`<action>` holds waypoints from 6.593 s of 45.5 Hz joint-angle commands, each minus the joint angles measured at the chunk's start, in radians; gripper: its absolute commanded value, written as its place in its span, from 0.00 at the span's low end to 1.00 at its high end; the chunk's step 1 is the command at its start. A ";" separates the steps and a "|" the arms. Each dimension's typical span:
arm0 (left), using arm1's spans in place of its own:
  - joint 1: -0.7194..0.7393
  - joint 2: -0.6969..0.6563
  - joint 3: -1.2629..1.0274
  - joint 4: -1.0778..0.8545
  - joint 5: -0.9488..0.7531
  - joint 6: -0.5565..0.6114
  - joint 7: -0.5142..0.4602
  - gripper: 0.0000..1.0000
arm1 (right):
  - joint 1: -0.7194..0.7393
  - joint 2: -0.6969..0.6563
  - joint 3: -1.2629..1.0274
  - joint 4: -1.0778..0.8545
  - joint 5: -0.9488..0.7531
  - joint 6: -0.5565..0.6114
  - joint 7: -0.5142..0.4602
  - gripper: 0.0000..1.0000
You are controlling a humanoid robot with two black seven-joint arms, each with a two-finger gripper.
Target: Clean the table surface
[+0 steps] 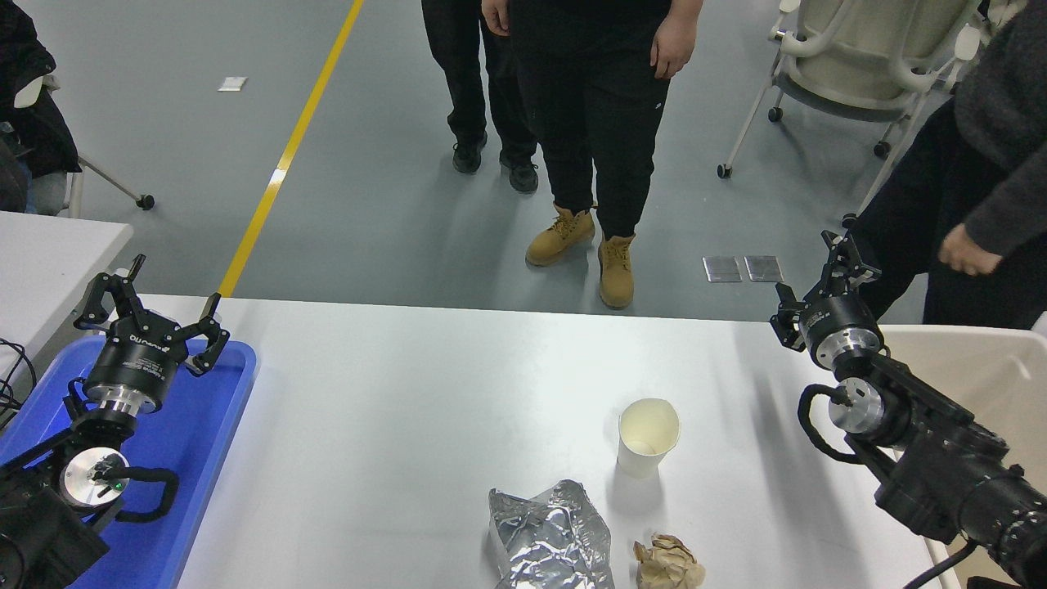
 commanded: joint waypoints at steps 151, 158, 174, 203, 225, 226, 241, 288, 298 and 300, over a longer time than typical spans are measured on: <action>0.000 0.001 0.002 -0.001 0.000 -0.001 0.001 1.00 | 0.487 -0.269 -1.062 0.716 -0.902 0.145 -0.493 1.00; 0.000 0.000 0.002 0.001 0.000 -0.001 0.001 1.00 | 0.468 -0.231 -1.063 0.678 -0.902 0.145 -0.506 1.00; 0.000 0.000 0.002 -0.001 0.000 -0.001 0.001 1.00 | 0.406 -0.159 -1.063 0.587 -0.901 0.158 -0.523 1.00; 0.000 0.000 0.002 -0.001 0.000 -0.001 0.001 1.00 | 0.449 -0.154 -1.062 0.569 -0.859 0.246 -0.539 0.00; 0.000 0.000 0.002 -0.001 0.000 -0.001 0.001 1.00 | 0.679 -0.304 -1.120 0.776 -0.717 0.312 -0.555 0.00; 0.000 0.000 0.002 -0.001 0.000 -0.001 0.001 1.00 | 0.696 -0.318 -1.124 0.793 -0.717 0.313 -0.555 0.00; 0.000 0.001 0.002 -0.001 0.000 -0.001 0.001 1.00 | 1.089 -0.531 -1.223 0.948 -0.603 0.505 -0.563 0.00; 0.000 0.000 0.002 -0.001 0.000 -0.001 0.001 1.00 | 1.233 -0.657 -1.230 0.612 -0.631 0.731 -0.563 0.00; 0.000 0.001 0.002 -0.001 0.000 -0.001 0.001 1.00 | 1.041 -0.669 -1.229 0.437 -0.651 0.619 -0.563 0.00; 0.000 0.000 0.002 -0.001 0.000 -0.001 0.001 1.00 | 1.006 -0.669 -1.227 0.405 -0.651 0.585 -0.563 0.00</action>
